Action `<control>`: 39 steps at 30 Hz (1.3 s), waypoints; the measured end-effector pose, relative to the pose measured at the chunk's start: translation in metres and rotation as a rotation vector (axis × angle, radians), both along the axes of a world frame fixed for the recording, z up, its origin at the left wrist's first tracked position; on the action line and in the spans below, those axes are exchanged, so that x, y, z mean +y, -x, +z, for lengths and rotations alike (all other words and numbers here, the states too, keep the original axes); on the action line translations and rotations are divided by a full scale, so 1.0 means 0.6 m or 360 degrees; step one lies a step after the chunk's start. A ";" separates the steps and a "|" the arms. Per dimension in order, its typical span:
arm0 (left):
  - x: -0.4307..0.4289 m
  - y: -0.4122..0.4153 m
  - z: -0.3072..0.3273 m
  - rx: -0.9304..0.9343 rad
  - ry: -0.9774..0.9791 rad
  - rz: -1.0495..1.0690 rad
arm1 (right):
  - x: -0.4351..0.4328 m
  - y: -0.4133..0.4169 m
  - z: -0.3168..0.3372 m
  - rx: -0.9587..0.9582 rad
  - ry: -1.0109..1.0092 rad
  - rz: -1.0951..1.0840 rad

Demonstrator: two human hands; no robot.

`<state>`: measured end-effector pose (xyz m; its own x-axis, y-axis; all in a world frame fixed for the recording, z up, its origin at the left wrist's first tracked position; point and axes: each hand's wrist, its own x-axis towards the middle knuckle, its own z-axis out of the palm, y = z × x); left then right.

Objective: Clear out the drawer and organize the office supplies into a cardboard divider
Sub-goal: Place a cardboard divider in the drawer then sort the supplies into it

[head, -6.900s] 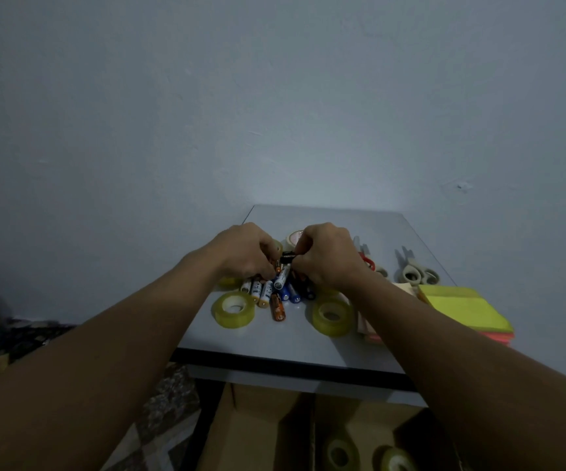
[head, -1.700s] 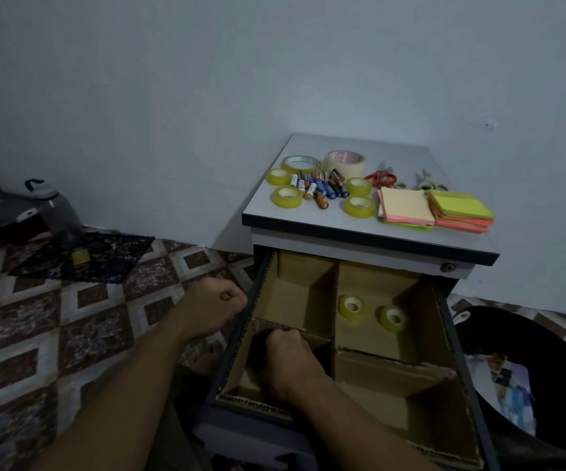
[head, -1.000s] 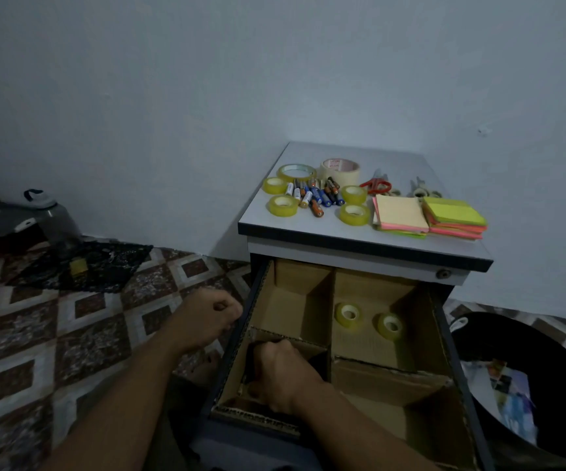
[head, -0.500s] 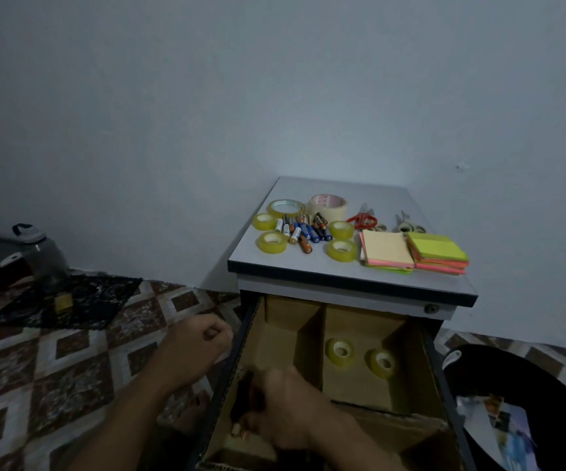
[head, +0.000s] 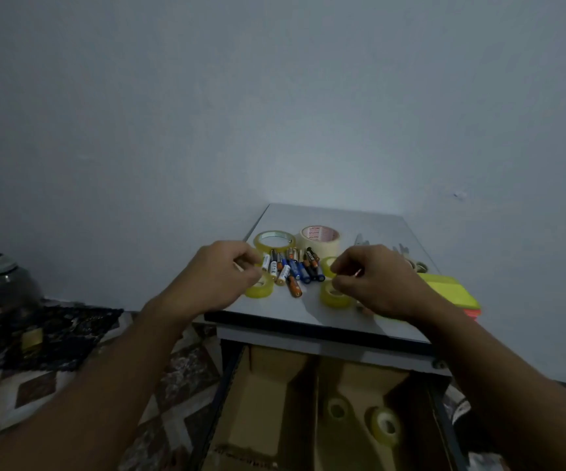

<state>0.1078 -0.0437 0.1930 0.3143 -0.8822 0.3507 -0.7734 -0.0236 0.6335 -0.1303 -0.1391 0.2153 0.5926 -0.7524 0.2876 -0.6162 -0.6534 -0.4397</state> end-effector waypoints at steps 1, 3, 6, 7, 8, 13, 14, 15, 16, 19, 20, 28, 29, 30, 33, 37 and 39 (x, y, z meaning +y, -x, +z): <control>-0.019 -0.003 0.004 -0.0033 -0.0038 -0.0016 | -0.016 -0.006 0.002 0.0024 0.0022 -0.0005; -0.053 -0.009 0.007 -0.0101 -0.0110 -0.0046 | -0.037 -0.024 0.000 0.0081 0.0034 0.0036; -0.092 -0.016 0.000 -0.0236 -0.0208 -0.0066 | -0.053 -0.055 -0.009 0.0165 0.0022 0.0164; -0.101 -0.017 -0.003 -0.0264 -0.0235 -0.0074 | -0.054 -0.064 -0.014 0.0197 0.0016 0.0207; -0.108 -0.017 -0.006 -0.0275 -0.0259 -0.0081 | -0.056 -0.073 -0.019 0.0214 0.0009 0.0244; -0.122 -0.006 -0.020 -0.0359 -0.0319 -0.0098 | -0.058 -0.103 -0.050 0.0243 0.0141 0.0283; -0.123 -0.003 -0.022 -0.0383 -0.0325 -0.0108 | -0.058 -0.106 -0.056 0.0280 0.0198 0.0281; -0.123 0.000 -0.024 -0.0403 -0.0327 -0.0116 | -0.055 -0.107 -0.058 0.0317 0.0246 0.0255; -0.123 0.001 -0.026 -0.0415 -0.0325 -0.0117 | -0.054 -0.107 -0.060 0.0328 0.0275 0.0217; -0.123 0.000 -0.029 -0.0393 -0.0309 -0.0121 | -0.050 -0.108 -0.066 0.0302 0.0288 0.0160; -0.123 -0.001 -0.030 -0.0375 -0.0306 -0.0125 | -0.049 -0.108 -0.067 0.0312 0.0281 0.0174; -0.114 -0.011 -0.034 -0.0232 -0.0271 -0.0134 | -0.049 -0.104 -0.071 0.0480 0.0357 0.0211; -0.113 -0.012 -0.033 -0.0235 -0.0277 -0.0135 | -0.048 -0.103 -0.070 0.0503 0.0362 0.0209; -0.112 -0.013 -0.032 -0.0249 -0.0283 -0.0133 | -0.047 -0.102 -0.069 0.0541 0.0369 0.0217; -0.112 -0.022 -0.033 -0.0296 -0.0288 -0.0107 | -0.043 -0.102 -0.064 0.0675 0.0370 0.0246; -0.109 -0.034 -0.037 -0.0292 -0.0290 -0.0092 | -0.044 -0.099 -0.060 0.0684 0.0385 0.0229; -0.106 -0.037 -0.038 -0.0313 -0.0267 -0.0080 | -0.043 -0.099 -0.063 0.0684 0.0423 0.0218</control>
<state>0.1302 -0.1075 0.1704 0.2086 -0.9460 0.2482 -0.8843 -0.0740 0.4611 -0.0706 -0.1649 0.1773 0.7869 -0.5940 0.1675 -0.6058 -0.7952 0.0261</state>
